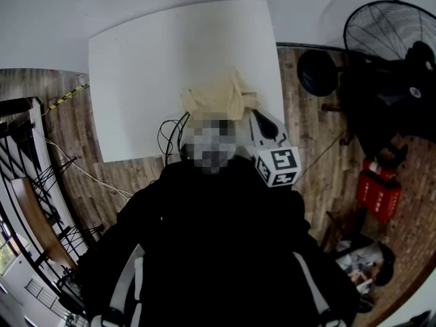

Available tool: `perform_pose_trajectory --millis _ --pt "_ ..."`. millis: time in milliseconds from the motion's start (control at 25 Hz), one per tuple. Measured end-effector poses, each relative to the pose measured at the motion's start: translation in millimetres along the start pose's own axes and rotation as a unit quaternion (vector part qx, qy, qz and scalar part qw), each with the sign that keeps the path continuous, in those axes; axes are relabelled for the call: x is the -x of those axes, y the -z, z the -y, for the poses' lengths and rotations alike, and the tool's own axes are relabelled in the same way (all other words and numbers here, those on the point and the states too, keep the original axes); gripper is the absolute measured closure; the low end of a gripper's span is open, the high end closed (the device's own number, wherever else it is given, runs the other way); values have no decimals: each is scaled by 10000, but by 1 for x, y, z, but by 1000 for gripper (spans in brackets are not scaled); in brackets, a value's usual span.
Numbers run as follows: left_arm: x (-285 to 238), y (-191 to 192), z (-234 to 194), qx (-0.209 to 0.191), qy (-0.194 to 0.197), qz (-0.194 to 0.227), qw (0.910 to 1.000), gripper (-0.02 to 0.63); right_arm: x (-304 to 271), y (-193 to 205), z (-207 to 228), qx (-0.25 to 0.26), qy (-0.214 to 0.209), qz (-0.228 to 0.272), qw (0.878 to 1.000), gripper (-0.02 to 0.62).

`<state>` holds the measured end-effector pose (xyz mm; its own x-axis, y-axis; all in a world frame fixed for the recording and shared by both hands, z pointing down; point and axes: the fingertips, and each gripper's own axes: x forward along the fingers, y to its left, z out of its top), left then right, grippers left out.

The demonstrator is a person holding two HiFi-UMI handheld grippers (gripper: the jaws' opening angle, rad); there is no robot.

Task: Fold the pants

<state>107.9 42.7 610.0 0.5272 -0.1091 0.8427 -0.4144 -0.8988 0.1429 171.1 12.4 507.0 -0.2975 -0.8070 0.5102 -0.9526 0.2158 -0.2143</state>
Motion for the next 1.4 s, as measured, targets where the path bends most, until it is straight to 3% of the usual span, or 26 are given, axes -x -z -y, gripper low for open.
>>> perform_pose_trajectory --millis 440,720,1080,1400 --pt "-27 18 7 199 65 -75 9998 588 0 6 -10 61 -85 -91 9999 591" --pt "-6 5 19 329 340 188 9987 511 0 4 -13 102 -151 -92 9998 591" --pt "49 -26 -27 836 -235 985 9913 510 -12 -7 -21 161 -303 -4 9994 591" --pt "103 -47 -78 1304 -877 1767 9716 541 -23 -33 -35 290 -420 221 9985 591"
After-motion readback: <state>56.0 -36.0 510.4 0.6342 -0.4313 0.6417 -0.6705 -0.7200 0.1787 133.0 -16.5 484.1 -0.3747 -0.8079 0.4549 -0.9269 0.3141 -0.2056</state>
